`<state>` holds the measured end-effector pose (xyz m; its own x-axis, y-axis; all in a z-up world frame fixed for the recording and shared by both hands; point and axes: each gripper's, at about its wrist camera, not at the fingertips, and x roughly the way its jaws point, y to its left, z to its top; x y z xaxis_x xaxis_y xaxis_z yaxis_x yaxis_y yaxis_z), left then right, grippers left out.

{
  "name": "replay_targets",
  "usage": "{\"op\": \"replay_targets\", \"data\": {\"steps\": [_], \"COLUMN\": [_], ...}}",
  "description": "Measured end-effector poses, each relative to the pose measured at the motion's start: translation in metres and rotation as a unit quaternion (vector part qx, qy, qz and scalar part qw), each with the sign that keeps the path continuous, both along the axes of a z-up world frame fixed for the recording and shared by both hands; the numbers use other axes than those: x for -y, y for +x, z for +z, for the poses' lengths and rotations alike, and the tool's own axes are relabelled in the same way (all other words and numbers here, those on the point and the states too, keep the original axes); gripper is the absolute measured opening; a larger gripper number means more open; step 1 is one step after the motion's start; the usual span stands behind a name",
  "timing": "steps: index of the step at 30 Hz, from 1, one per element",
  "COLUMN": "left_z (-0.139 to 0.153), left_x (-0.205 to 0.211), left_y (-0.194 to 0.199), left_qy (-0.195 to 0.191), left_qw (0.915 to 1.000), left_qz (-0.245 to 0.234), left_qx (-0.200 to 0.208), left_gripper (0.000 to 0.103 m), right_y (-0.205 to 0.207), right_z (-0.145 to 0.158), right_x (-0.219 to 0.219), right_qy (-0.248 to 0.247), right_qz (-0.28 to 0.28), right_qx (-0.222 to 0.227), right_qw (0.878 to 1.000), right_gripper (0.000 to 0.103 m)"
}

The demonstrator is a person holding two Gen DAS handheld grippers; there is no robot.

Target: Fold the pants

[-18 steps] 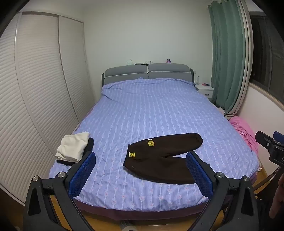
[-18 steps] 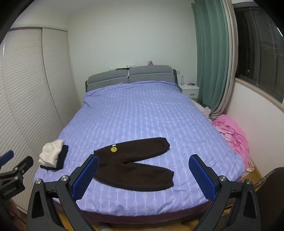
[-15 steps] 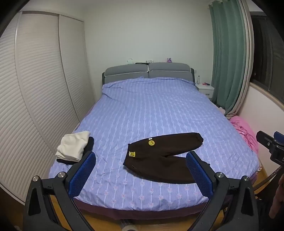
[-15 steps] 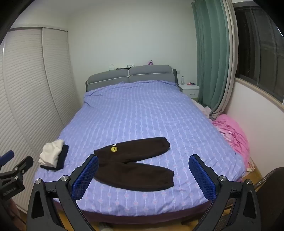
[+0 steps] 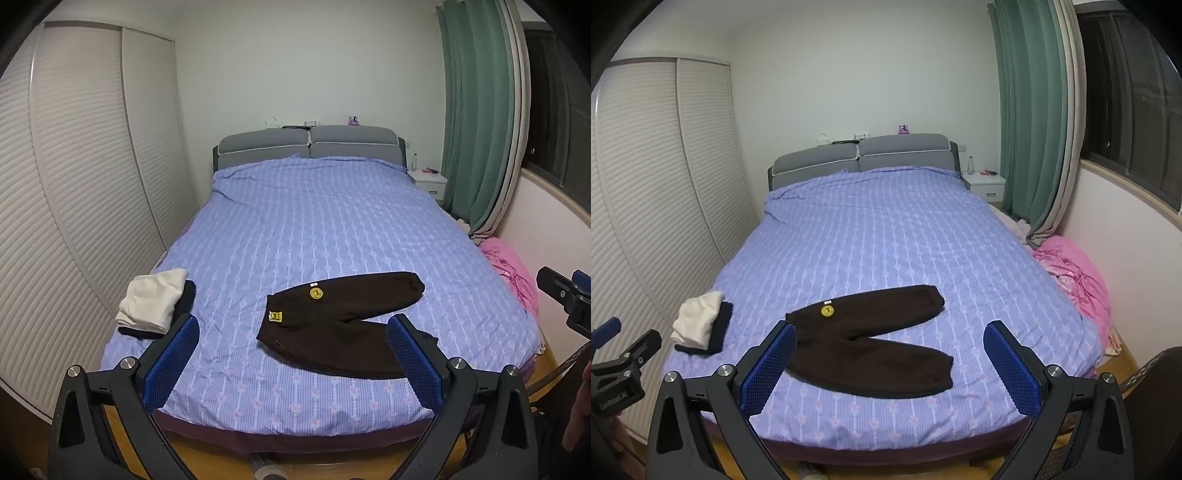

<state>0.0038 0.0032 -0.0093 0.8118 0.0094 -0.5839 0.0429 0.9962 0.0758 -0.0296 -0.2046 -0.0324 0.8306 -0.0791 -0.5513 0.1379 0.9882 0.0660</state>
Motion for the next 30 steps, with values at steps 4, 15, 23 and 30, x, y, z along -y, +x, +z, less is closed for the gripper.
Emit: {"op": "replay_targets", "data": {"steps": [4, 15, 23, 30], "left_z": [-0.001, -0.001, -0.001, -0.002], "left_x": [-0.002, 0.000, 0.003, 0.006], "left_y": [0.001, 0.002, 0.006, 0.009], "left_qy": [0.000, 0.003, 0.004, 0.004], "left_qw": [1.0000, 1.0000, 1.0000, 1.0000], "left_qz": [-0.002, -0.002, -0.002, -0.004], "left_qx": [0.001, 0.001, -0.002, -0.004], "left_gripper": [0.103, 0.103, 0.103, 0.103], "right_y": [-0.001, 0.001, 0.003, 0.002], "right_z": [-0.004, -0.003, -0.006, -0.008], "right_x": [0.000, 0.002, 0.009, 0.012], "right_qy": [0.001, 0.005, 0.009, 0.010], "right_qz": [0.001, 0.000, -0.004, -0.006], "right_qx": [0.001, 0.002, 0.002, 0.003], "right_qw": [1.000, 1.000, 1.000, 1.000], "right_gripper": [0.103, 0.103, 0.103, 0.103]}}
